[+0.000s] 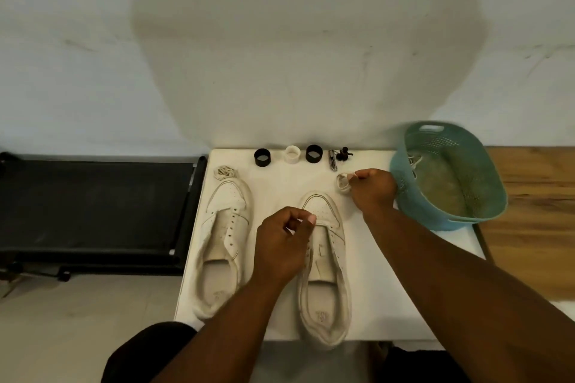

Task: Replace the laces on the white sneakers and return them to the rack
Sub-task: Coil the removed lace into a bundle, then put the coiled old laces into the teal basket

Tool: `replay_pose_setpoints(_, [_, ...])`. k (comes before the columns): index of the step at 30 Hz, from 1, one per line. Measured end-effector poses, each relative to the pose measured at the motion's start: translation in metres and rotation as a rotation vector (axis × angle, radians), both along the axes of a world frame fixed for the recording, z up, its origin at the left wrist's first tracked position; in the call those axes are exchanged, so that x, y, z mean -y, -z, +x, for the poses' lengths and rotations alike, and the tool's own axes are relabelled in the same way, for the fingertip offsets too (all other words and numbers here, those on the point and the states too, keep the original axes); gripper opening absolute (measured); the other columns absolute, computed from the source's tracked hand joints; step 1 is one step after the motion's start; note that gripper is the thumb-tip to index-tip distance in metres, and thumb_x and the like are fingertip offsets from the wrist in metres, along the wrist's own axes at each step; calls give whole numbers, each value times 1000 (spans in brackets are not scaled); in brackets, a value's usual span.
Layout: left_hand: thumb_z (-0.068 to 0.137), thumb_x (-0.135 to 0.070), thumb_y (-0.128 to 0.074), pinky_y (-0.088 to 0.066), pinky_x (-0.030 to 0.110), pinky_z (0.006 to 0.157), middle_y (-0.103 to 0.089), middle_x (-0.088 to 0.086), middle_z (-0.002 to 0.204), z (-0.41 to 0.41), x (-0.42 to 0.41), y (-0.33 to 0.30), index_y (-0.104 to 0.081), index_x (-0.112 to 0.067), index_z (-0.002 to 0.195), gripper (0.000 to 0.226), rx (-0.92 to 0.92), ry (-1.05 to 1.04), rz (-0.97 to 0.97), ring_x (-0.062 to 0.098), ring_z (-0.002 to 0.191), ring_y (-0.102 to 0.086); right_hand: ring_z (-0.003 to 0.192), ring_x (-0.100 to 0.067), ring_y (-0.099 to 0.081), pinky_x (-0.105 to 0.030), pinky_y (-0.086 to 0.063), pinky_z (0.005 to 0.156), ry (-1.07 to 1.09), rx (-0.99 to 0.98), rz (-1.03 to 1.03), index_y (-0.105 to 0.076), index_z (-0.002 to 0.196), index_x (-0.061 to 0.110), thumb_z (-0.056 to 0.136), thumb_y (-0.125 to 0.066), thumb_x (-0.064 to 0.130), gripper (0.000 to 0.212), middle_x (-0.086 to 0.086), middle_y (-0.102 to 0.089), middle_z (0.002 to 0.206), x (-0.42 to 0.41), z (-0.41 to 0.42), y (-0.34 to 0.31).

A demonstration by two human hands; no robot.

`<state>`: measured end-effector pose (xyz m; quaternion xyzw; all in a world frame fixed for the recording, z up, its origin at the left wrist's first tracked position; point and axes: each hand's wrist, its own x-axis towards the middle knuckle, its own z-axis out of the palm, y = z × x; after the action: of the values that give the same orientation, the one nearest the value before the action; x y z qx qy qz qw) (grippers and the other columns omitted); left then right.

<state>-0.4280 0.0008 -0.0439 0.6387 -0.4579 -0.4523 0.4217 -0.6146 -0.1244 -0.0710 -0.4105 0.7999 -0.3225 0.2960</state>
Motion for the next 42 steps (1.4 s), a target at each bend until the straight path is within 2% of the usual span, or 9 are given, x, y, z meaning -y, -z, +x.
replay_pose_setpoints(7, [90,-29,-78,-50,29,62,-66,-9,66,-6,4,3,-76,-32,81,9,-96,47,21,7,60,-56,96,-23,-71,-25,-50,80,7,-87,-11,-78,107,14,90,-72,25,21,-7,-77,103,22,3,14])
replay_pose_setpoints(14, [93,-26,-74,-53,19,70,-74,4,84,-4,8,-6,-77,-23,89,6,-131,-25,42,5,72,-64,132,-27,-55,-31,-41,106,-36,-171,23,-58,140,9,101,-57,24,42,-10,-61,140,3,0,-7])
replay_pose_setpoints(18, [94,-23,-74,-53,23,75,-74,6,85,-4,5,-9,-76,-22,87,8,-157,-86,38,3,73,-63,109,-24,-67,-23,-45,84,-205,-301,-30,-71,112,13,98,-54,14,23,-4,-72,111,-35,-7,-21])
replay_pose_setpoints(22, [94,-26,-73,-47,18,68,-70,-17,72,-12,-6,-17,-75,-26,86,9,-9,18,-19,-3,65,-58,85,-16,-70,-30,-57,80,-319,-295,-142,-76,103,15,94,-63,21,17,1,-76,95,-70,-17,-45])
replay_pose_setpoints(29, [92,-36,-73,-42,6,68,-70,-17,82,-95,44,-73,-75,-28,94,8,173,345,-192,-5,77,-62,66,-6,-60,-15,-44,62,-327,-306,-346,-75,87,21,91,-65,23,10,13,-65,72,-57,-76,-100])
replay_pose_setpoints(31, [94,-32,-71,-48,14,73,-69,-15,80,-121,71,-79,-75,-28,102,9,105,399,-100,-2,75,-64,68,-6,-60,-12,-40,61,-267,-322,-302,-73,87,24,93,-63,24,12,14,-64,73,-45,-102,-109])
replay_pose_setpoints(34, [96,-22,-67,-54,30,73,-73,-5,94,-147,102,-74,-73,-26,103,10,8,367,69,14,80,-66,74,-12,-64,-23,-51,69,-184,-392,-144,-72,82,23,88,-61,19,14,8,-70,80,-22,-140,-102])
replay_pose_setpoints(38, [95,-15,-70,-53,22,62,-71,0,96,-163,127,-58,-71,-21,90,8,-71,262,202,16,82,-66,81,-23,-63,-31,-55,74,-319,-647,228,-67,95,14,84,-65,23,13,-6,-69,94,-1,-167,-73])
replay_pose_setpoints(42, [91,-16,-77,-59,25,70,-72,2,95,-172,137,-44,-70,-19,89,8,-91,246,251,18,80,-67,83,-22,-62,-38,-56,75,-532,-613,367,-62,101,30,83,-65,48,26,-1,-67,94,30,-160,-43])
